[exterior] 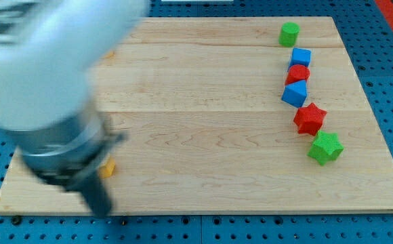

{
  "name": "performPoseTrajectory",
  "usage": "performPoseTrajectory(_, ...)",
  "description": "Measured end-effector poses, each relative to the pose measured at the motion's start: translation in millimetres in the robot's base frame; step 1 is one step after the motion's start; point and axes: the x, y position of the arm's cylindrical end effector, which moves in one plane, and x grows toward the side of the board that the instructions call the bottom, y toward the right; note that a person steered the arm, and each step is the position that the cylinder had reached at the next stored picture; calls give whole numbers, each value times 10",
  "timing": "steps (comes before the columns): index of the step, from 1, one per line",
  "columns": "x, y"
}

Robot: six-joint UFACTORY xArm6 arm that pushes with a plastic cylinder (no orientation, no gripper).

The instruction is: Move the hexagon below the green star

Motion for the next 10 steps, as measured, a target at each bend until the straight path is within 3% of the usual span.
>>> performPoseTrajectory(1, -266, -869)
performPoseTrajectory(2, -721, -672)
performPoseTrajectory(3, -846, 394)
performPoseTrajectory(4, -801, 1063)
performPoseTrajectory(5, -746, 147)
performPoseTrajectory(6, -456, 198)
performPoseTrajectory(8, -603, 2404)
performPoseTrajectory(9, -603, 3144)
performPoseTrajectory(10, -461, 2798)
